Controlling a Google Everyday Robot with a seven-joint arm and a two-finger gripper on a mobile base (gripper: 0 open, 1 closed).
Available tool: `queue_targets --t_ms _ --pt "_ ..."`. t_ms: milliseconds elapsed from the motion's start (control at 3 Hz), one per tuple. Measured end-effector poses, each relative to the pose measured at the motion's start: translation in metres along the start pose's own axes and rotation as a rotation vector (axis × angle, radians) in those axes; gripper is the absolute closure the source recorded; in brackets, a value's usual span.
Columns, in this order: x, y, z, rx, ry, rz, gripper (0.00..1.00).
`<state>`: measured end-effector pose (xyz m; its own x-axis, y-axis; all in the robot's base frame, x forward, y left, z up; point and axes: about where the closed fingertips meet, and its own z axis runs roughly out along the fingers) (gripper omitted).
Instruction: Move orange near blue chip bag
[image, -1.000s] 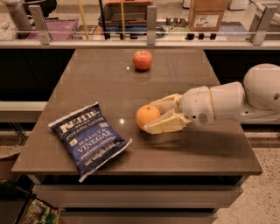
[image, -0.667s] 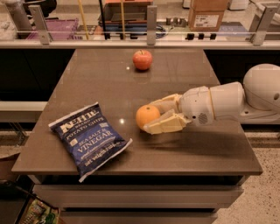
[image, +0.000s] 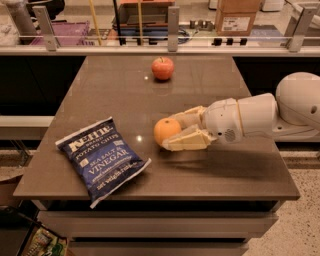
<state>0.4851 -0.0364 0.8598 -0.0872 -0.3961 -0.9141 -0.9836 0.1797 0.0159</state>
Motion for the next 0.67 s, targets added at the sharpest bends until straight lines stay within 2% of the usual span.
queue_targets --t_ms 333,667 --pt "-0.0013 0.0012 0.0019 -0.004 0.001 -0.003 0.00" --pt "-0.0013 0.0012 0.0019 -0.004 0.001 -0.003 0.00"
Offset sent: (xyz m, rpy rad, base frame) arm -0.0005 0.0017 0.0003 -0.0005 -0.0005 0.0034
